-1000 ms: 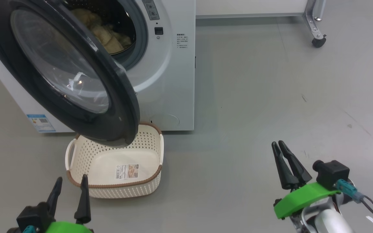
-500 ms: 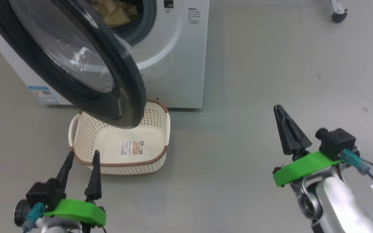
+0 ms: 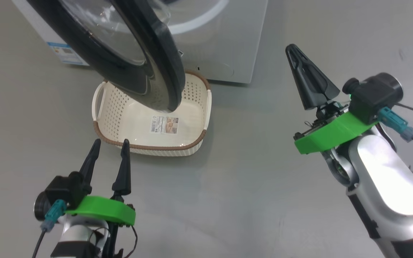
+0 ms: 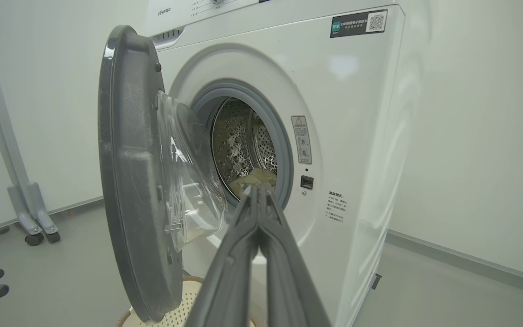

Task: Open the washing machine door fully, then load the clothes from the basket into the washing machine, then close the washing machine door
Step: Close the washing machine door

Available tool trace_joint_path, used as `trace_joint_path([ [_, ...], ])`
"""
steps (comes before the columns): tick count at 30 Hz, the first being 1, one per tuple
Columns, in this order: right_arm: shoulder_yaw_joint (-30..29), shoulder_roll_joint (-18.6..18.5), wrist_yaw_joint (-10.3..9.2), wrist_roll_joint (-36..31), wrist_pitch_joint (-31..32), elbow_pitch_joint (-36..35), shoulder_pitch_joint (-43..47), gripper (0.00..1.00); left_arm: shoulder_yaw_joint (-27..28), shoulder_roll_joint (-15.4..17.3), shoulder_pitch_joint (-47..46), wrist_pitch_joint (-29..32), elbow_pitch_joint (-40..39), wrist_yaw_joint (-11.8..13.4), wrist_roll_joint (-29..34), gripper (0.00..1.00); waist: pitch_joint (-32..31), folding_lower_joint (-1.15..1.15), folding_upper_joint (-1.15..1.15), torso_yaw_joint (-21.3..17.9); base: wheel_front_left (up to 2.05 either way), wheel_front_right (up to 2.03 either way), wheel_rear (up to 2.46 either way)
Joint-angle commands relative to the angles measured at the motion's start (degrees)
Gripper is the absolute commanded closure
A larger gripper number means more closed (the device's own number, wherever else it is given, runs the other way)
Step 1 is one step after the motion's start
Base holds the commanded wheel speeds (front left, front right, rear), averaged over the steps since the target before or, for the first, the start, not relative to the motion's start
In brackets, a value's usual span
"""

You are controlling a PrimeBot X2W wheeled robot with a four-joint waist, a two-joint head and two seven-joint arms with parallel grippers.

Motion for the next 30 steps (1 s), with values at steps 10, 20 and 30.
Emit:
trace_joint_path([
  [10,8.82,-1.21,0.2,0.88,-0.37,-5.66,-8.1,1.0,0.44,-0.6,-4.14,-0.8,-1.02,0.03,0.51,0.0,4.45,-0.01,0.0,4.85,0.0,0.0,0.0],
  [20,22.21,-2.58,0.2,4.52,-0.37,-3.0,-12.36,1.0,-0.99,-2.14,-5.55,-0.8,-0.84,0.03,0.04,0.0,6.94,-0.01,0.0,8.78,0.0,0.0,0.0],
  [30,26.07,-2.3,0.2,6.02,-0.37,0.82,-15.76,1.0,-1.58,-3.42,-6.8,-0.8,-0.81,0.03,-0.58,0.0,9.54,-0.01,0.0,12.54,0.0,0.0,0.0],
])
